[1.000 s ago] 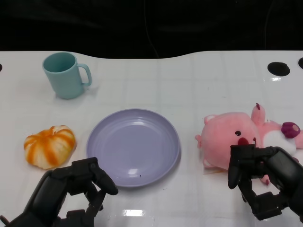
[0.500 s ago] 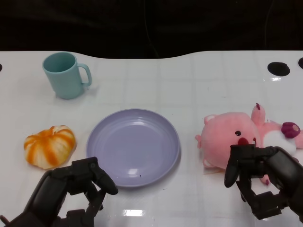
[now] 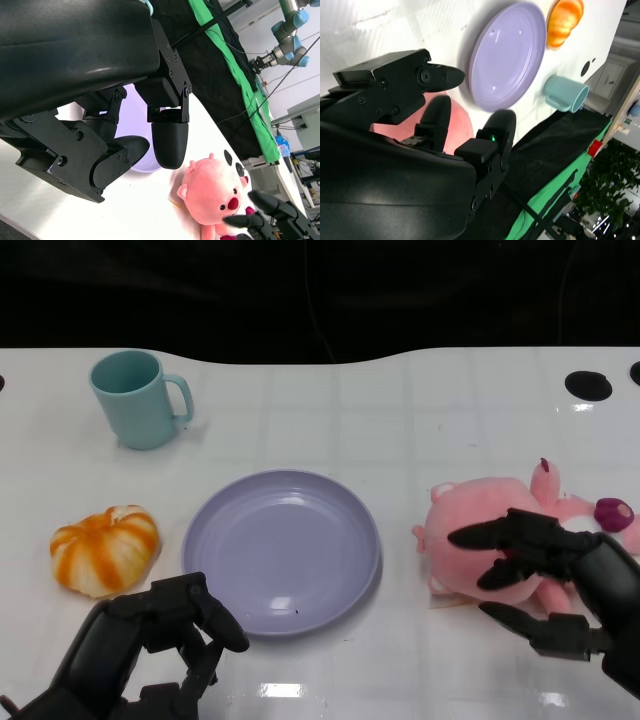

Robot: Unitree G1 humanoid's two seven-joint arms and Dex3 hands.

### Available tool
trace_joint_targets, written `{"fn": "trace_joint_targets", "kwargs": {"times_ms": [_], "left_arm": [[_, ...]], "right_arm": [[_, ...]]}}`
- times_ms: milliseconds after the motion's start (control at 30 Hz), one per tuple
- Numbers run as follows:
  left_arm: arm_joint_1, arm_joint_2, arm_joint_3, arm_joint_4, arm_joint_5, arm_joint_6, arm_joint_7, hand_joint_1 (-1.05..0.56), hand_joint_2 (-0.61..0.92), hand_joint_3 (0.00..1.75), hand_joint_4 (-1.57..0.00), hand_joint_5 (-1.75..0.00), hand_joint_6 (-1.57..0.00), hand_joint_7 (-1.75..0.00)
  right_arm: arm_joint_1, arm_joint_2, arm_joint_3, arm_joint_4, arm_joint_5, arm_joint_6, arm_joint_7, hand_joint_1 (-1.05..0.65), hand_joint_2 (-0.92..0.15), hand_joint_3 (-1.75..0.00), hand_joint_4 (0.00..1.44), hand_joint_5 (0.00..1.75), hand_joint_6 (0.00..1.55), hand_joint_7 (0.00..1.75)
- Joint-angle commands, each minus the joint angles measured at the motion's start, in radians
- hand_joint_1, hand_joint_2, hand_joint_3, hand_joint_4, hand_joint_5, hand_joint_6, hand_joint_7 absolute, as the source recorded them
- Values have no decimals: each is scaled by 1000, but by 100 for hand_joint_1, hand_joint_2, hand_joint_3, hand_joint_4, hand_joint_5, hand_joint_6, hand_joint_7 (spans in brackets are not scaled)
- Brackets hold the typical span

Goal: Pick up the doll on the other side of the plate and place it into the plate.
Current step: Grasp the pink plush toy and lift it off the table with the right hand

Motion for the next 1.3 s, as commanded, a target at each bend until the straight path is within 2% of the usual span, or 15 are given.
{"fn": "trace_joint_targets", "kwargs": {"times_ms": [33,100,133,333,533,933,1133,1300], "left_arm": [[-5,16,12,7,-1,-4,-4,-6,55,108,-75,-154,-81,-120],[-5,17,12,7,1,-1,-4,-6,55,108,-75,-154,-81,-120],[-5,17,12,8,1,0,-4,-6,55,108,-75,-154,-81,-120],[-7,19,11,12,5,-5,-2,-7,55,108,-75,-155,-81,-120],[-8,19,12,13,2,0,-3,-7,56,107,-75,-156,-81,-120],[-8,18,11,20,3,-12,-1,-8,55,107,-74,-154,-81,-120],[-8,17,10,16,3,1,-1,-9,55,107,-74,-154,-81,-120],[-7,18,7,14,15,-4,3,-9,55,106,-75,-155,-81,-120]], "right_arm": [[-18,-28,-26,-25,-20,-2,-12,-35,-88,-7,10,76,27,22],[-24,-36,-33,-27,-26,-5,-7,-40,-89,-5,3,71,22,18],[-29,-41,-38,-26,-29,-8,-5,-41,-89,-3,1,62,18,15],[-44,-67,-51,-36,-65,-11,-16,-53,-87,0,0,32,10,9],[-51,-100,-54,-38,-145,-40,-43,-59,-83,0,0,19,11,9],[-56,-156,-53,-106,-337,42,-48,-58,-74,0,0,20,11,9],[-70,-192,-33,-132,-395,77,-1,-61,-75,0,0,21,11,8],[-103,-222,-4,-138,-447,117,62,-65,-77,-1,0,13,11,7]]}}
